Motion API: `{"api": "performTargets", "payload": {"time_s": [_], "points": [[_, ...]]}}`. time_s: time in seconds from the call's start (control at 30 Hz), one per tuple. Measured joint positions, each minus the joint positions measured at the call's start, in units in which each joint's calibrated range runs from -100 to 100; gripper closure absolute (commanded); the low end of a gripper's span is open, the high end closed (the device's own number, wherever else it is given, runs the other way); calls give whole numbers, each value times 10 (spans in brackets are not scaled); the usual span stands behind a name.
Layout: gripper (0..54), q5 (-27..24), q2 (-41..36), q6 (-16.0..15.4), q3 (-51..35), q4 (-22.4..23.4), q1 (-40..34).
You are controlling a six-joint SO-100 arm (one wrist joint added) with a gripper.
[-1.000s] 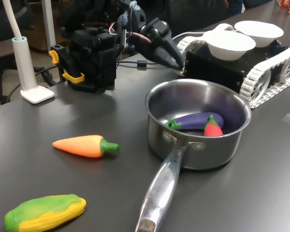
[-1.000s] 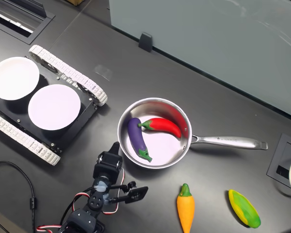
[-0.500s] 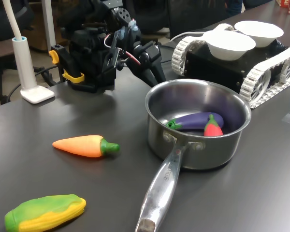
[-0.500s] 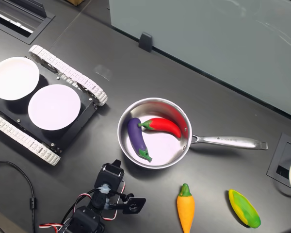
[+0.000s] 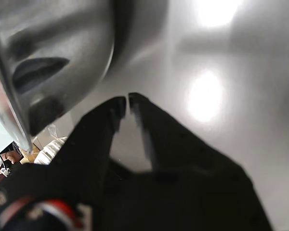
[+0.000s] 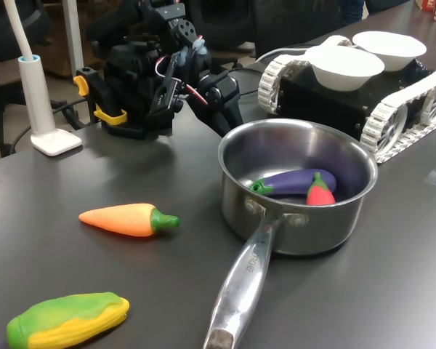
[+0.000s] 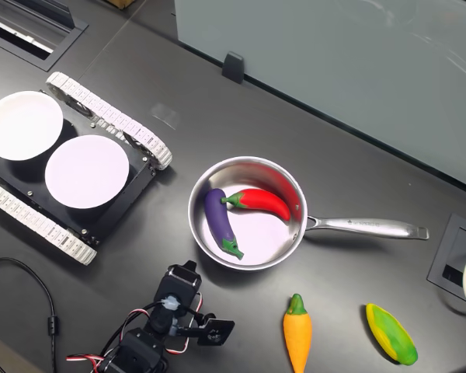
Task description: Pick up the chilli and place them in the pan
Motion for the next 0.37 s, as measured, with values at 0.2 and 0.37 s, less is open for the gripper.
{"api": "performTargets", "payload": {"time_s": [0.2, 0.37], "points": [[536, -4, 0, 0, 0, 0, 1], [536, -5, 0, 0, 0, 0, 8]]}}
